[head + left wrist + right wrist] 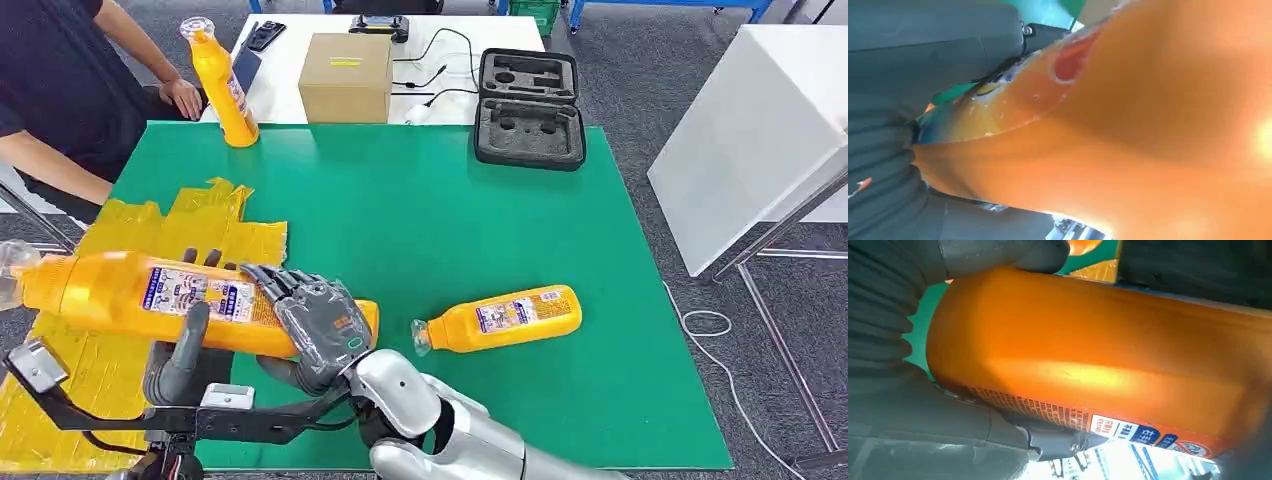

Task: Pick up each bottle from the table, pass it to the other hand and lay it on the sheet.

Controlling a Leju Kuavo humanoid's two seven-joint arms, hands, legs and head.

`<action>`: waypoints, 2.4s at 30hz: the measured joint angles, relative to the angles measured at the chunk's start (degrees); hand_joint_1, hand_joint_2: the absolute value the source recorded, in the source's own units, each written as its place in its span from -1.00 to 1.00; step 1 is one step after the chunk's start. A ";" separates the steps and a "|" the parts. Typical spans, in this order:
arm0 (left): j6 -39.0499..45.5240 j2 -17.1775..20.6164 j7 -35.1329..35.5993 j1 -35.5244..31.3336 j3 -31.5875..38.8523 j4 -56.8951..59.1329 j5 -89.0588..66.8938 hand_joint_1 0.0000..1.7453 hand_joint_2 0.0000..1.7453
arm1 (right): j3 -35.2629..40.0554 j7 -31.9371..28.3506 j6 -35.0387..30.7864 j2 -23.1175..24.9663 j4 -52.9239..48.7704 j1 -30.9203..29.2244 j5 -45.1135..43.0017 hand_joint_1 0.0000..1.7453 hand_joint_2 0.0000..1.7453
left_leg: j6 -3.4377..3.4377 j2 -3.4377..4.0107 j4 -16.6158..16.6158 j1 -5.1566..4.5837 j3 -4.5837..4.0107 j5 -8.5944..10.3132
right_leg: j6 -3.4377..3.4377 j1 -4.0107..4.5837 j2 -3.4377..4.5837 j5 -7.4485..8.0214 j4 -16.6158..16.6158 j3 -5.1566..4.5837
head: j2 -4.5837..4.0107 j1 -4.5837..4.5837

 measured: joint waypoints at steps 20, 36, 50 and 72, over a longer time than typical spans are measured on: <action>1.14 -0.94 -0.70 0.04 3.30 -0.63 -0.66 -1.00 1.00 | 1.23 -0.04 0.18 -0.11 2.80 0.00 -0.74 1.00 1.00 | 0.00 0.01 0.00 0.00 0.00 0.00 | 0.00 0.00 0.00 0.00 0.00 0.00 | 0.00 0.00; 1.71 -2.21 -1.09 0.69 4.94 -1.62 -0.85 1.00 1.00 | 1.71 -0.04 1.53 0.13 3.21 -0.51 -0.85 1.00 1.00 | 0.00 0.01 0.00 0.00 0.00 0.00 | 0.00 0.00 0.00 0.00 0.00 0.00 | 0.00 -0.02; 1.68 -2.84 -1.20 0.24 4.50 -1.16 -1.09 1.00 1.00 | 2.54 0.72 2.30 1.03 3.72 -2.03 -0.90 1.00 1.00 | 0.00 0.02 0.00 0.00 0.01 0.00 | 0.00 0.00 0.01 0.00 0.00 0.00 | 0.00 0.00; -5.33 -2.75 -3.63 2.87 10.19 -5.12 -4.92 1.00 1.00 | -3.31 -3.17 2.93 -9.40 6.47 9.36 -2.60 -1.00 -1.00 | 0.01 -0.30 0.00 -0.01 -0.12 -0.01 | 0.01 -0.01 -0.29 -0.03 -0.07 0.04 | 0.00 0.09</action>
